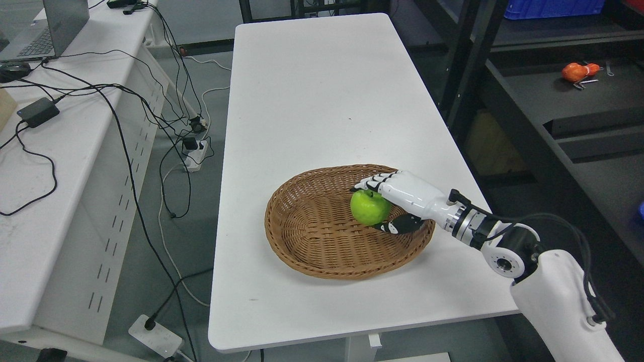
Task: Place green apple on left shelf middle layer
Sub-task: 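Lift the green apple out of the basket with the right hand, then carry the held apple while the robot turns toward the fruit shelf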
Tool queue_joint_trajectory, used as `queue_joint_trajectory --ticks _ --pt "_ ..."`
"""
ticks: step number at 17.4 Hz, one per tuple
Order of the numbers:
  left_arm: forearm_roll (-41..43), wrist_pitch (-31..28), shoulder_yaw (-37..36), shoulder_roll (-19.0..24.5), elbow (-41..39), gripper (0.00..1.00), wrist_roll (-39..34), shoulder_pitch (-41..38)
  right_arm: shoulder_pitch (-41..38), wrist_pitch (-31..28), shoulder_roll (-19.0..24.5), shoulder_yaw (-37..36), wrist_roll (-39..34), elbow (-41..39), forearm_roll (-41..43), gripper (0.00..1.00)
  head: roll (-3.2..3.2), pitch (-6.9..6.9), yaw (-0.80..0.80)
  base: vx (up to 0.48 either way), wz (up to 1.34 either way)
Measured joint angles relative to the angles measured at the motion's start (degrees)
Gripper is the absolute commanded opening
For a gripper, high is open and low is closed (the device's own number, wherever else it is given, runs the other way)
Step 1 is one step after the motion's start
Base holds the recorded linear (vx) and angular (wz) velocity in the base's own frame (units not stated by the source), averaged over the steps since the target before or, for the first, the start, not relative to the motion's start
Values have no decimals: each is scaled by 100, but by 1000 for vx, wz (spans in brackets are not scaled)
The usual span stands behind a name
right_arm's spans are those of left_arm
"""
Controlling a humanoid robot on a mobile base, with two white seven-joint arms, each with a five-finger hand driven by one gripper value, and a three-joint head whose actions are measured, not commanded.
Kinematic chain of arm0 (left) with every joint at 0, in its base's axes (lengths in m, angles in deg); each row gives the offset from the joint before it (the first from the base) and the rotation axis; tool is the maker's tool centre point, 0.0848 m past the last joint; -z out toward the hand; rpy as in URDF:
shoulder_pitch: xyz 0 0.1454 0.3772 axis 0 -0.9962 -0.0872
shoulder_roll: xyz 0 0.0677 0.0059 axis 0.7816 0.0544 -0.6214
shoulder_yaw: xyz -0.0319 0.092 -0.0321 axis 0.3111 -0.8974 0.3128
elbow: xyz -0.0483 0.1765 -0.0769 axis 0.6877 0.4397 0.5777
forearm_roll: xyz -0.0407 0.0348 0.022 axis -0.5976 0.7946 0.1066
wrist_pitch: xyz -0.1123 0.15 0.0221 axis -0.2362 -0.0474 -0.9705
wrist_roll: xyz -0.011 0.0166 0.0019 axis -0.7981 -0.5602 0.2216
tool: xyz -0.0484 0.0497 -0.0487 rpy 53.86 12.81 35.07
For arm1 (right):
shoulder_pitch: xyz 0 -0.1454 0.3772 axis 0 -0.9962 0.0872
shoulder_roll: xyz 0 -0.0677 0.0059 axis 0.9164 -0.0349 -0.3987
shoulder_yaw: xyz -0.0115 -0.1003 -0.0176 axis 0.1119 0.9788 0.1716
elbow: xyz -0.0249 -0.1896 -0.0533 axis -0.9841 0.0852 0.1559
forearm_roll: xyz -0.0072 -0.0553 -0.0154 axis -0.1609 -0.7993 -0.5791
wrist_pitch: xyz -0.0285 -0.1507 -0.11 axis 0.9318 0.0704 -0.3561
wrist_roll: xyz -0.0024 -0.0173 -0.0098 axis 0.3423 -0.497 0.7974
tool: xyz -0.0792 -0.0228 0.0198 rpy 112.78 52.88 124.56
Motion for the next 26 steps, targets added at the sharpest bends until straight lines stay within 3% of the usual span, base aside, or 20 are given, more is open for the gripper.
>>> queue_joint_trajectory --ticks 8,14,26 --pt "0 -5 0 0 1 100 -2 1 -956 -1122 882 -1864 2041 -843 110 0 0 0 0 -102 -3" --pt "0 -16 0 0 0 100 -2 1 -1571 -1247 1251 -2457 2296 -1283 133 0 0 0 0 -263 55" --pt "0 -4 0 0 2 100 3 -2 -1972 -1219 1562 -2929 2339 -1661 161 0 -15 0 0 -382 231"
